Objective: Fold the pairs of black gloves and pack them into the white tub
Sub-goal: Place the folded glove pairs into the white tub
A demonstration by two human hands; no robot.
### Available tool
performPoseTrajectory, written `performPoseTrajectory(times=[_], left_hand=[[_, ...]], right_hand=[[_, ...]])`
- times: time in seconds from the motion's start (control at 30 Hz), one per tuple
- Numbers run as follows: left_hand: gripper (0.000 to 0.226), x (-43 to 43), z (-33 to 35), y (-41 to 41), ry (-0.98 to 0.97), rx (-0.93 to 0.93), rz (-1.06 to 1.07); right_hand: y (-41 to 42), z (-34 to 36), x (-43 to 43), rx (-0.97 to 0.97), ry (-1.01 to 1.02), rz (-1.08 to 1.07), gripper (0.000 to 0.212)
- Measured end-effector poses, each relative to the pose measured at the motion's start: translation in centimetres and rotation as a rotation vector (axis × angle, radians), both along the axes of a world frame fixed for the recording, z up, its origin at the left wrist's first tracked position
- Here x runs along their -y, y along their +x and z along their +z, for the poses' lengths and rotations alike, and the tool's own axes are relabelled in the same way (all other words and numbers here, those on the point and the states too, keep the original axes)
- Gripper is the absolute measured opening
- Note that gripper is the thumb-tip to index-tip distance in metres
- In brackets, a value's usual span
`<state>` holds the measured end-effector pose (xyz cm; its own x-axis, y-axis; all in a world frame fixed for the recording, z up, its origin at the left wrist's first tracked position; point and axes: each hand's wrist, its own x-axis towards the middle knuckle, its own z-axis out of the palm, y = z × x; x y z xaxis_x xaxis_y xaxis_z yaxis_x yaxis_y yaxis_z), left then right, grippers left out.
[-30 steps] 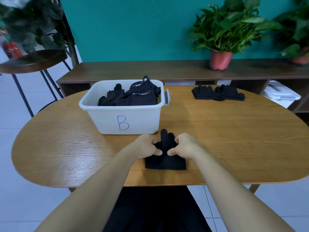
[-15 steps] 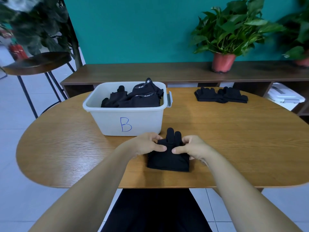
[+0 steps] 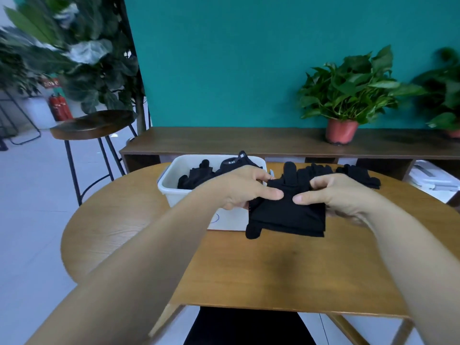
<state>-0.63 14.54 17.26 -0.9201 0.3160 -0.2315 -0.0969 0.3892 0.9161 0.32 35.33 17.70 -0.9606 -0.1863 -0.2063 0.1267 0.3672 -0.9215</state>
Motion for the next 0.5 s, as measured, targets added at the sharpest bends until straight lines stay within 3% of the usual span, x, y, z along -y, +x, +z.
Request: performPoseTrajectory(times=[0.13, 0.33, 0.5], left_hand=[[0.018, 3.6, 5.6, -1.2, 0.024, -0.095, 0.057], [0.025, 10.5, 9.8, -5.9, -0.049, -0.136, 0.175], [0.026, 15.7, 7.6, -10.8, -0.073, -0.066, 0.223]], right_hand=[[-2.6, 5.3, 3.8, -0.083, -0.026, 0.032, 0.032], [-9.1, 8.8, 11.5, -0.097, -0.119, 0.058, 0.047], [-14.8, 6.1, 16.9, -0.034, -0.094, 0.068, 0.033]])
